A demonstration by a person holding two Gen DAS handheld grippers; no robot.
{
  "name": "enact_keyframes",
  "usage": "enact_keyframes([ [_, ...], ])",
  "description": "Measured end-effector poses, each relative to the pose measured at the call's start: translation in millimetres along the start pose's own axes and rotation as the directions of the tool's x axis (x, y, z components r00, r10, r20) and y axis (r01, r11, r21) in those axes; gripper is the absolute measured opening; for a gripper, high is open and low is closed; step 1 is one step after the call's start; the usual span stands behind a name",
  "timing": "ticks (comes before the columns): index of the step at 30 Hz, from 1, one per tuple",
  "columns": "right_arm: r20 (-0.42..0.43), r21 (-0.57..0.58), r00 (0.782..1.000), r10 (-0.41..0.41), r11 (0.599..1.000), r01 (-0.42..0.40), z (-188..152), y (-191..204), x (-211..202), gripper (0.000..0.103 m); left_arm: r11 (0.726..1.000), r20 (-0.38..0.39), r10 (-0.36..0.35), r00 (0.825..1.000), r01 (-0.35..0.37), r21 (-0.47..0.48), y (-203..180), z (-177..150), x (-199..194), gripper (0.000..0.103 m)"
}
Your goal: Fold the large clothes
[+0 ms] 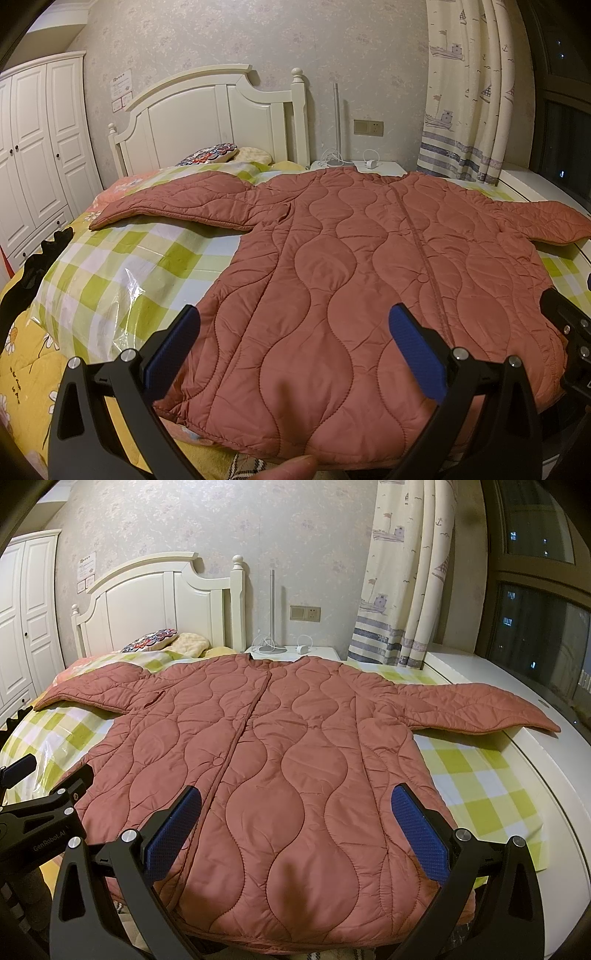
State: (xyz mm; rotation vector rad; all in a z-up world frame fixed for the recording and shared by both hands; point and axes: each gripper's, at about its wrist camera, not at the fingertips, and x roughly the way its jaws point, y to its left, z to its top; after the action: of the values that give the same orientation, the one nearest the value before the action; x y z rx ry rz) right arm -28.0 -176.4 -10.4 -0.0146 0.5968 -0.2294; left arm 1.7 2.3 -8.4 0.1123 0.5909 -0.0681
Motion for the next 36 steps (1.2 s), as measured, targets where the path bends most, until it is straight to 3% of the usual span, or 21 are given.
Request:
enact_keyframes([
  [12, -0.019, 0.007, 1.000, 0.003, 1.000, -0.003, -0.4, 1.1, 6.7, 0.099, 1.000, -0.025, -0.009, 1.000, 0.009, -0.001, 1.4, -1.1, 7.6, 0.101],
  [15, -0.034, 0.040, 0.999, 0.008, 0.999, -0.006, 6.0, -18.7, 19.9, 0.099, 0.999, -0.081, -0.025, 0.996, 0.027, 0.018, 0.3, 10.1, 33.0, 0.101],
  [18, -0.112, 0.187, 0.994, 0.010, 0.982, 0.011, 21.4, -70.0, 60.8, 0.099, 0.999, -0.149, -0.038, 0.988, 0.041, 0.013, 3.9, 27.5, 77.3, 0.101],
  [20, -0.158, 0.293, 0.987, -0.016, 0.954, 0.062, 27.2, -104.3, 87.3, 0.099, 0.996, -0.225, -0.083, 0.971, 0.086, 0.006, 6.2, 41.4, 123.9, 0.101],
  [25, -0.238, 0.551, 0.969, -0.061, 0.814, 0.186, 32.9, -190.0, 147.3, 0.099, 0.981, -0.354, -0.194, 0.915, 0.170, -0.098, 18.3, 59.8, 217.5, 0.101],
  [29, -0.260, 0.641, 0.959, -0.114, 0.722, 0.260, 35.0, -231.3, 171.4, 0.099, 0.977, -0.326, -0.206, 0.923, 0.176, -0.121, 23.4, 61.1, 228.3, 0.101],
  [31, -0.272, 0.680, 0.953, -0.133, 0.674, 0.288, 35.5, -247.7, 179.3, 0.099, 0.987, -0.322, -0.158, 0.933, 0.147, -0.061, 14.9, 54.8, 227.5, 0.101],
  [33, -0.280, 0.726, 0.948, -0.151, 0.613, 0.312, 33.7, -269.7, 185.8, 0.099, 0.992, -0.339, -0.126, 0.932, 0.129, -0.015, 7.7, 54.3, 227.4, 0.101],
  [36, -0.274, 0.749, 0.946, -0.176, 0.578, 0.324, 35.4, -289.2, 193.3, 0.094, 0.990, -0.349, -0.143, 0.926, 0.140, -0.036, 11.1, 56.2, 228.4, 0.101],
])
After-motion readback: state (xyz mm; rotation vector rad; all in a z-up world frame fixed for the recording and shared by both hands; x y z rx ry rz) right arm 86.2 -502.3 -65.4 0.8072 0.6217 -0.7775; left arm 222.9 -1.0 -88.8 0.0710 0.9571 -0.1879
